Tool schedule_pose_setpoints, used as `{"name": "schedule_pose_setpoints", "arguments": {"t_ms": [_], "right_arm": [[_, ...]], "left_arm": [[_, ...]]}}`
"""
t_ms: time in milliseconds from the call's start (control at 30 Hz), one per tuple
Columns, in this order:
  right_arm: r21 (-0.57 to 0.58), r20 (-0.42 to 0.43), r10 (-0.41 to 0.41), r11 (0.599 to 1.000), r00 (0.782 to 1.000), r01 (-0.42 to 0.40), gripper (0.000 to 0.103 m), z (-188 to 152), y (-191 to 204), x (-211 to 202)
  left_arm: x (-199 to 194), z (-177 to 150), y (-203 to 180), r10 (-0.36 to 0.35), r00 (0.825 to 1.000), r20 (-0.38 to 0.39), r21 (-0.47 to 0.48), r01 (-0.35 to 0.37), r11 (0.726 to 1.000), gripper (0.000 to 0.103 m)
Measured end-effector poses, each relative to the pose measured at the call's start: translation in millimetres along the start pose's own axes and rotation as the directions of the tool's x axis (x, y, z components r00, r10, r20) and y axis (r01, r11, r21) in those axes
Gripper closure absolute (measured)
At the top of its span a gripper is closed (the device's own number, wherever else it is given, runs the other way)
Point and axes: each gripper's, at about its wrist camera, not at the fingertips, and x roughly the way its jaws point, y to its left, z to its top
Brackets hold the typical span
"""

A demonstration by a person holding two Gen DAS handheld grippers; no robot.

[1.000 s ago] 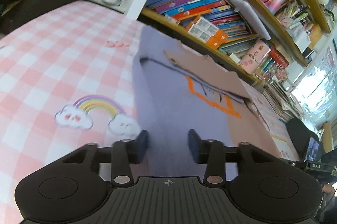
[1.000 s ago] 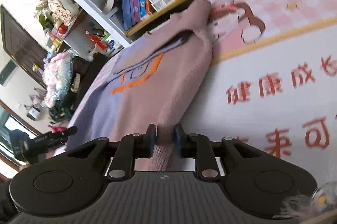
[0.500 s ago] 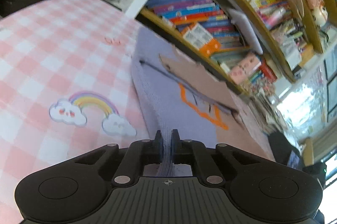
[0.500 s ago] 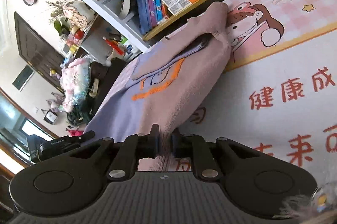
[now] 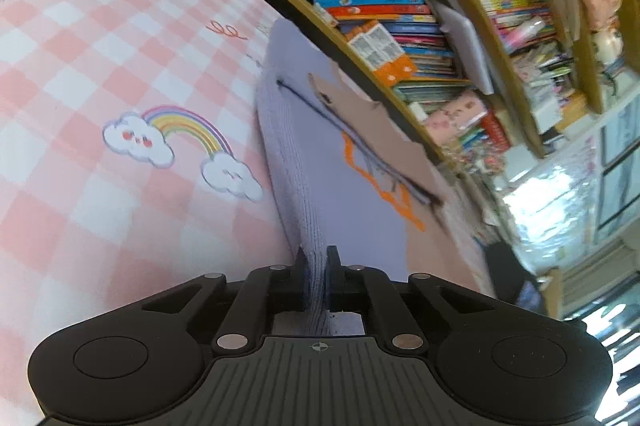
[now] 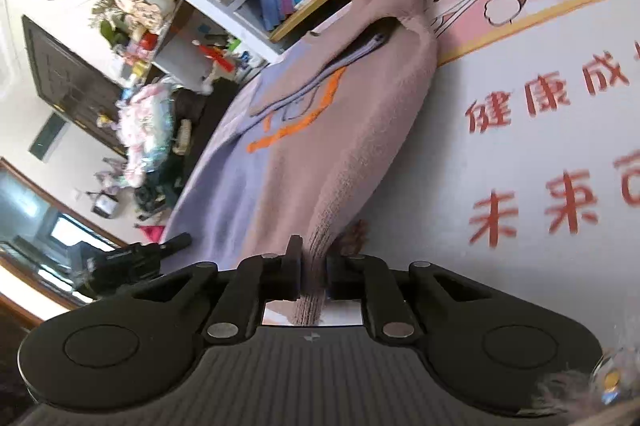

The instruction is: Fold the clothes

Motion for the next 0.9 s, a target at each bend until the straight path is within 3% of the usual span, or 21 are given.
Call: {"name": "schedule_pose_setpoints", "arguments": {"t_ms": [67, 167, 233, 367, 400, 433, 500, 600, 900], "right_arm": [[0.015, 0.028, 0.061, 0.998, 0.998, -0.061, 0.093, 1, 2, -10], [0.035, 0.082, 0.16, 0.986, 0.984, -0.163, 0.093, 5, 4, -25], [0.038, 0.139, 0.225, 0.972, 0.964, -0.232, 0.093, 14, 7, -34], [0.014, 0.317, 0.327, 0.937, 0.89, -0.349, 0.093, 58, 12, -41], [0.019, 0.342, 0.323, 0.937, 0.883, -0.35, 0.093, 69, 11, -37], [0.029, 0.359, 0.31, 0.939, 0.88, -0.342, 0.093, 80, 8, -32], [0.05, 0.395, 0.283, 0.943, 0.874, -0.328, 0.093, 102, 3, -21], [0.088, 0.437, 0.236, 0.949, 0.868, -0.303, 0.093, 132, -5, -2], [0.234, 0.41, 0.054, 0.959, 0.91, -0.162, 0.093, 167, -58, 60]], "left_arm": [[-7, -3, -3, -0.042, 0.999, 0.004, -0.01, 0.042, 0.999, 0.098], [-16, 4, -11, -0.153, 0.985, 0.076, -0.029, 0.155, 0.987, 0.098], [-16, 23, -19, -0.229, 0.961, 0.158, -0.02, 0.235, 0.972, 0.098], [-4, 66, -33, -0.336, 0.887, 0.316, -0.006, 0.356, 0.934, 0.098], [2, 77, -35, -0.351, 0.869, 0.349, -0.007, 0.377, 0.926, 0.098], [10, 89, -38, -0.351, 0.862, 0.366, -0.01, 0.381, 0.925, 0.098], [30, 109, -40, -0.333, 0.863, 0.379, -0.016, 0.366, 0.93, 0.098], [61, 130, -38, -0.294, 0.88, 0.372, -0.039, 0.332, 0.943, 0.098], [129, 158, 2, -0.184, 0.931, 0.317, -0.13, 0.234, 0.963, 0.096]]}}
